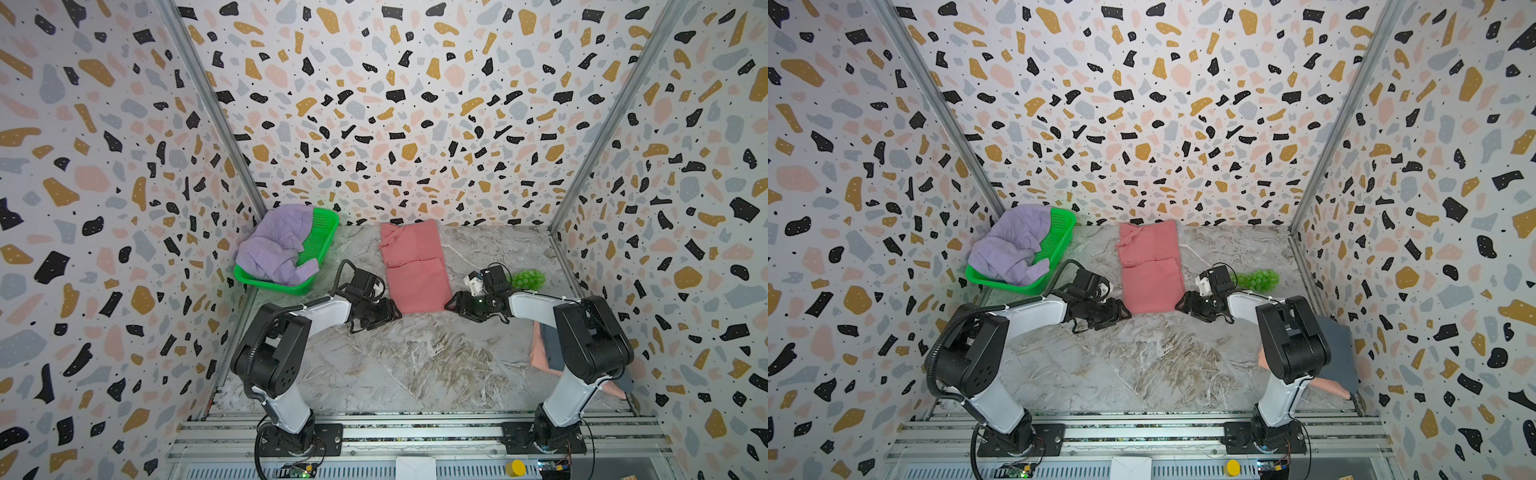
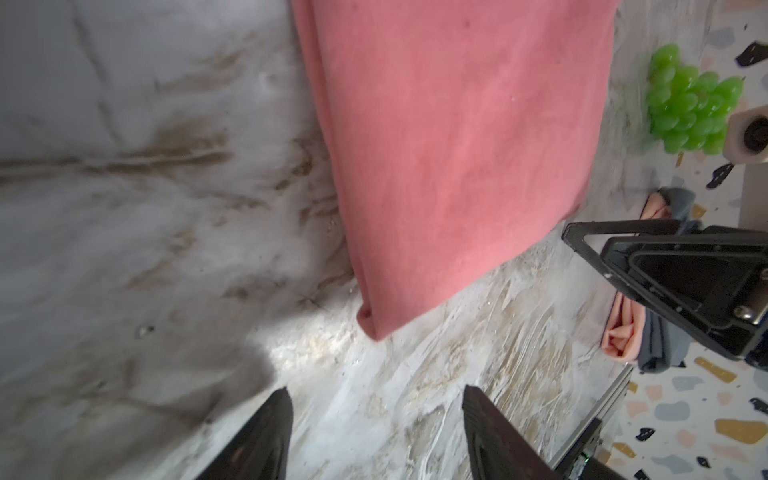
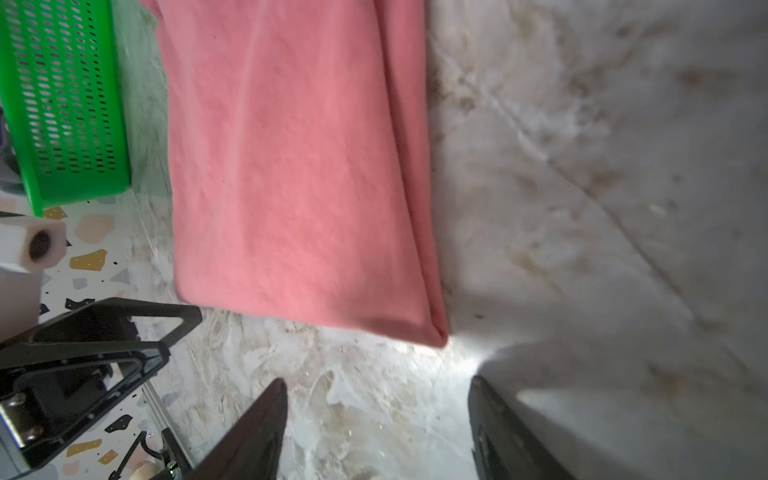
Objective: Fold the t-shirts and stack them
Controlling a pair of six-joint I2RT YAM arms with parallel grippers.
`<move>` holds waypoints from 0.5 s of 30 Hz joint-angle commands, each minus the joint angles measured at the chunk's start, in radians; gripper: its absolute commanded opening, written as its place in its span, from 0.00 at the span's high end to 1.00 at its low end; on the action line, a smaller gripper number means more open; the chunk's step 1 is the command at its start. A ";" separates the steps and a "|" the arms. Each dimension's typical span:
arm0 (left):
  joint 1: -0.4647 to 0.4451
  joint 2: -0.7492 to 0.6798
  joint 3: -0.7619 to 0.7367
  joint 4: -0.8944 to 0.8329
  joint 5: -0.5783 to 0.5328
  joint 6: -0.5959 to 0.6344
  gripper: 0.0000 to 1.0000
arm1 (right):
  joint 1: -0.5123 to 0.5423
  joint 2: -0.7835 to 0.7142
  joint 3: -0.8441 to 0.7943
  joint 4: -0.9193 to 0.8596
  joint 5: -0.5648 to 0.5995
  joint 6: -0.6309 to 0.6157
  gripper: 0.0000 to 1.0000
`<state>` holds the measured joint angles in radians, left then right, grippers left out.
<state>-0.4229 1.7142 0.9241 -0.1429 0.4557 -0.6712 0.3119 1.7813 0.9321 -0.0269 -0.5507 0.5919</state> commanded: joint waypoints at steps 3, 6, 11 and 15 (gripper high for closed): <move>-0.014 0.084 0.024 0.228 0.007 -0.137 0.44 | 0.010 0.116 0.062 0.067 -0.013 0.031 0.36; -0.025 0.118 0.044 0.254 0.020 -0.160 0.59 | 0.039 0.143 0.090 0.025 0.006 0.019 0.43; -0.039 0.095 0.014 0.255 0.008 -0.171 0.96 | 0.090 0.136 0.066 -0.012 0.033 0.004 0.85; -0.039 0.017 -0.051 0.195 0.008 -0.135 1.00 | 0.110 0.021 -0.017 -0.027 0.028 -0.016 1.00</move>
<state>-0.4561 1.7977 0.9154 0.0696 0.4614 -0.8219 0.4057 1.8786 0.9733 0.0528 -0.5373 0.5999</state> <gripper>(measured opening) 0.054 0.057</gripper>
